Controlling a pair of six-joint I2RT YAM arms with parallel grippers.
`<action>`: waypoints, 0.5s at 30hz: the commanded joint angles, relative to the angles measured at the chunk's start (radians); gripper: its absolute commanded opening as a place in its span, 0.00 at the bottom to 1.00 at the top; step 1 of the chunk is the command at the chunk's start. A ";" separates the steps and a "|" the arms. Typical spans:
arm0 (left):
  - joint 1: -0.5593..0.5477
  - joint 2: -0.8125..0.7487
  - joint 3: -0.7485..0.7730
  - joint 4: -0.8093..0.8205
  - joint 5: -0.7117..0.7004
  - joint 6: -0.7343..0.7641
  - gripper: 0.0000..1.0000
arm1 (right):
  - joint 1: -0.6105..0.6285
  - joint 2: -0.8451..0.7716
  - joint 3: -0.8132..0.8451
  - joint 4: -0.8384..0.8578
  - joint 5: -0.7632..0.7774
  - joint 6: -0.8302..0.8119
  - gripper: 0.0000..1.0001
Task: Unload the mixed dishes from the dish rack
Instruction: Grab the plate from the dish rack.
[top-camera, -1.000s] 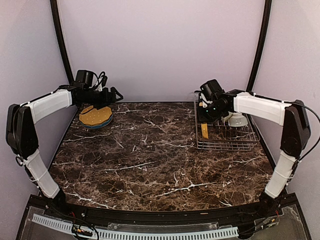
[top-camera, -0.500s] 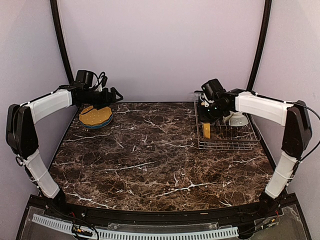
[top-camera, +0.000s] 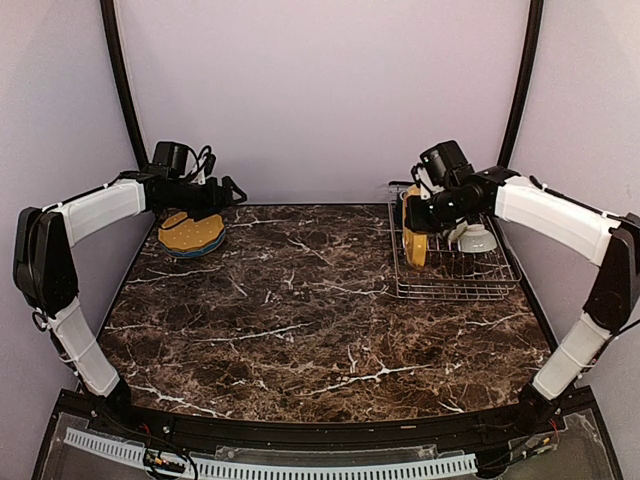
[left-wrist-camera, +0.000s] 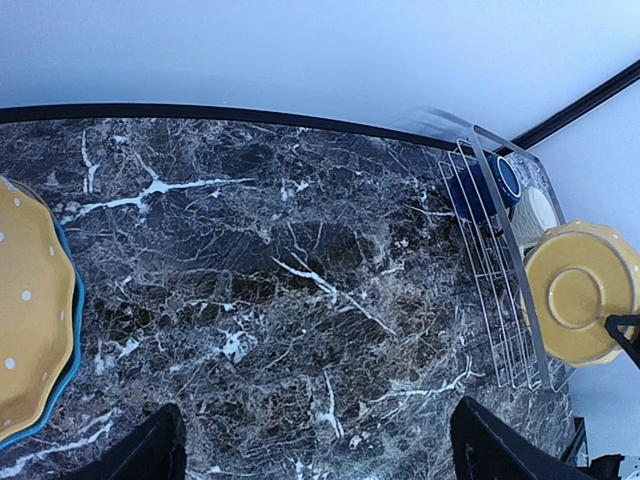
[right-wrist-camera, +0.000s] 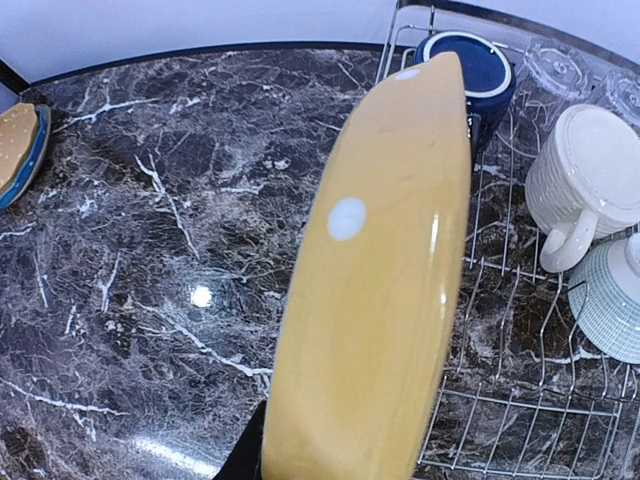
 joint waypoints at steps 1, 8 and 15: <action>-0.008 0.004 0.021 -0.023 0.021 -0.003 0.91 | 0.002 -0.136 0.007 0.180 -0.019 -0.093 0.00; -0.008 0.025 0.015 0.035 0.154 -0.068 0.91 | 0.005 -0.254 -0.054 0.289 -0.071 -0.264 0.00; -0.008 0.063 -0.049 0.276 0.413 -0.272 0.91 | 0.072 -0.255 -0.052 0.340 -0.093 -0.439 0.00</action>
